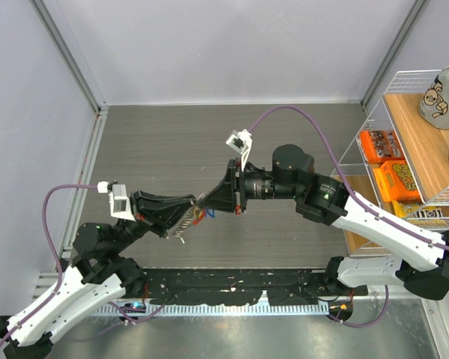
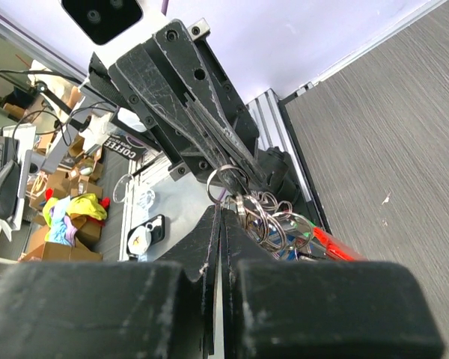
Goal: Put the keys on the keyring
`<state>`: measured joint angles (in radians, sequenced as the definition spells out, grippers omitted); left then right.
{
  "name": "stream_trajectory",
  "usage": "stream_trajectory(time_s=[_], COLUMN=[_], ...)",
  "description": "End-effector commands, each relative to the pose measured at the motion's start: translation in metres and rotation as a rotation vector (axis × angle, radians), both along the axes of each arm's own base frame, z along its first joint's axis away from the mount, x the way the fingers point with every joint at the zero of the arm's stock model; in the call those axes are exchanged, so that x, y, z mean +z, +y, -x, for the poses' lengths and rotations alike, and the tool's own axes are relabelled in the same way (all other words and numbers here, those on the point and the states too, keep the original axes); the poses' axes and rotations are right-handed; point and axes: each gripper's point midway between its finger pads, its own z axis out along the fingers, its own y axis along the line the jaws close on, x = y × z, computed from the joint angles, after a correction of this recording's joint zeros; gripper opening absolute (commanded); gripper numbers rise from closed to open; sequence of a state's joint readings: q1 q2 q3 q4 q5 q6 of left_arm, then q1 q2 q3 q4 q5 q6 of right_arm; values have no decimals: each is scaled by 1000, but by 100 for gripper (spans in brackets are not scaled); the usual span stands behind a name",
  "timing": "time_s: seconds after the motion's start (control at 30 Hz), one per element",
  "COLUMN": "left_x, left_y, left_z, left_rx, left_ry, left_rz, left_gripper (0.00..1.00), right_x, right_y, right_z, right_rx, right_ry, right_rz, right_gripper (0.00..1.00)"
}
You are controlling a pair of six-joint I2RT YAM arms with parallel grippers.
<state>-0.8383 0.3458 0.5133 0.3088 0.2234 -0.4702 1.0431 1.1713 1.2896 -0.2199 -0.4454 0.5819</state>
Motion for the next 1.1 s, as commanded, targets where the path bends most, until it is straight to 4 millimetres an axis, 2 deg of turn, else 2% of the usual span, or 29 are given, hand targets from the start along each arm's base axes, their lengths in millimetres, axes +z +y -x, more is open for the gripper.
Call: stream_trajectory(time_s=[0.0,0.6,0.73,1.07], left_x=[18,16,18,9], left_y=[3,6,6,5], left_z=[8,-2,-3,-9], left_rx=[-18,37,40,64], left_ry=[-68,-54,-57,-58], left_rz=[50,58,61,40], left_gripper=[0,0,0,0], right_x=[52,53,48,57], right_y=[-8,-7,-5,1], right_z=[7,14,12,6], right_rx=[9,34,26,-11], right_ry=[-41,13,25,67], right_rz=[-136,-142,-135,-172], right_gripper=[6,6,6,5])
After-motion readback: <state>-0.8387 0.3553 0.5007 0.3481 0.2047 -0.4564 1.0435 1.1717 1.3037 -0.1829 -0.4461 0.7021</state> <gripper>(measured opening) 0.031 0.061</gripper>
